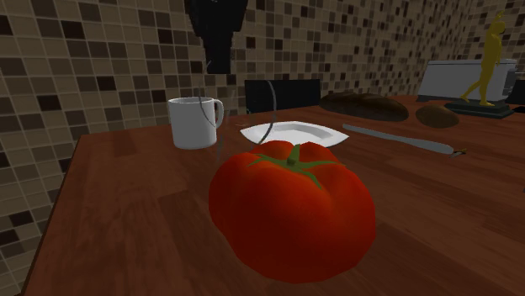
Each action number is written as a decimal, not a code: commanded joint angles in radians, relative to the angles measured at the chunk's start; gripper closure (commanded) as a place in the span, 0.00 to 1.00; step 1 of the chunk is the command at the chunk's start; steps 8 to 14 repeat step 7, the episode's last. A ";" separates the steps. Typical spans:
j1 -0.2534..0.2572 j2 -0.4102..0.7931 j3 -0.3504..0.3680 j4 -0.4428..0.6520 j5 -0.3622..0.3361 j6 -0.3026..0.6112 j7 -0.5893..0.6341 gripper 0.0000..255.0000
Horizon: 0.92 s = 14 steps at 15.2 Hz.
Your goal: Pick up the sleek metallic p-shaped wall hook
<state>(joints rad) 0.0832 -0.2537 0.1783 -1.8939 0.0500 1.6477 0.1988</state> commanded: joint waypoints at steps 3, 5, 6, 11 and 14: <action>-0.001 0.010 -0.001 0.064 -0.002 -0.055 0.001 1.00; -0.002 0.017 -0.001 0.099 -0.003 -0.082 0.002 1.00; -0.002 0.018 -0.001 0.101 -0.003 -0.084 0.002 1.00; -0.002 0.018 -0.001 0.101 -0.003 -0.084 0.002 1.00; -0.002 0.018 -0.001 0.101 -0.003 -0.084 0.002 1.00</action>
